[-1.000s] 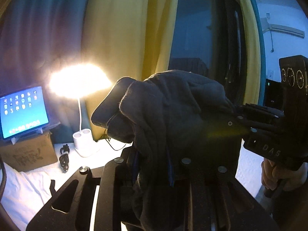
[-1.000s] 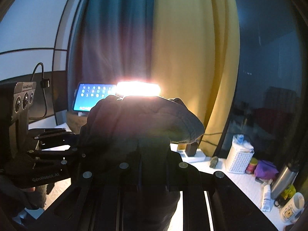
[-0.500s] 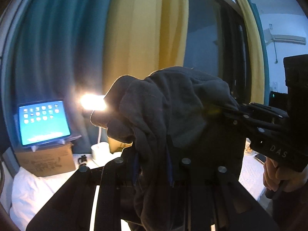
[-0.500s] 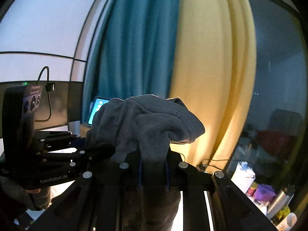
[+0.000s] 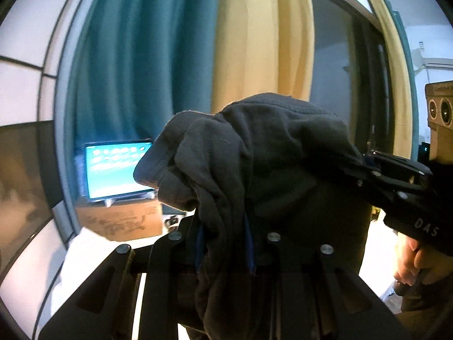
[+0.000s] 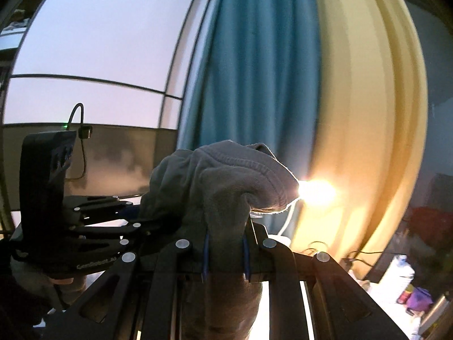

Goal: Fold small clothes
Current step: 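Lift the gripped shirt up off the bedspread with both grippers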

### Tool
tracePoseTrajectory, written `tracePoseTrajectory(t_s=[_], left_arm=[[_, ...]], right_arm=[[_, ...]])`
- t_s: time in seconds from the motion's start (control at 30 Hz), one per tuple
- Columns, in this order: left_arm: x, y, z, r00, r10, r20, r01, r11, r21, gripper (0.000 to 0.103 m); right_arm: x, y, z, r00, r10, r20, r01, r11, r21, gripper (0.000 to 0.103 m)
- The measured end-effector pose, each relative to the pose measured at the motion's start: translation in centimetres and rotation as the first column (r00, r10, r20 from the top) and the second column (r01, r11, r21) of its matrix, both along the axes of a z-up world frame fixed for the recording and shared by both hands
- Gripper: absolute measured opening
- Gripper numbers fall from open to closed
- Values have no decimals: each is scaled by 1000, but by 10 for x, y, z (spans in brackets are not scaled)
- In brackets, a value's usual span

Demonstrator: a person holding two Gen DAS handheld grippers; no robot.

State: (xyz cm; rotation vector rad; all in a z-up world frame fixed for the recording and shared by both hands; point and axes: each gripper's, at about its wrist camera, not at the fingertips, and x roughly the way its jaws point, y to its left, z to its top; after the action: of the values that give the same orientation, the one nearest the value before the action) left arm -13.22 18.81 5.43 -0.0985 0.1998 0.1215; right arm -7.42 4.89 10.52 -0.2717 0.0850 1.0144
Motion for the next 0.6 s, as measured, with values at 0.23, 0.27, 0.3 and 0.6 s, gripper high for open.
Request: tracePoseTrajectory(t_s=[0.23,0.27,0.3,0.6], left_arm=[[-19,10,-18,998,34,-45,-35,999,-15,22],[-17,13,-22,998,34,-55,-36,999,-26,22],[-13,17,-24,997,31,-68,-33,999,-37,22],[32,35,-49,987,-15,-163,5,998,-60,22]], right_arm=[[-9,23,-20,998,42,-40,-43,999,-27,17],[-6,26,-24,998,49,-50,-51,998,-31,17],[-1,31,-27,997,48,-55,-50,998,-37,17],[49,56,-58,989,-4,-146,-8,996,-83,17]])
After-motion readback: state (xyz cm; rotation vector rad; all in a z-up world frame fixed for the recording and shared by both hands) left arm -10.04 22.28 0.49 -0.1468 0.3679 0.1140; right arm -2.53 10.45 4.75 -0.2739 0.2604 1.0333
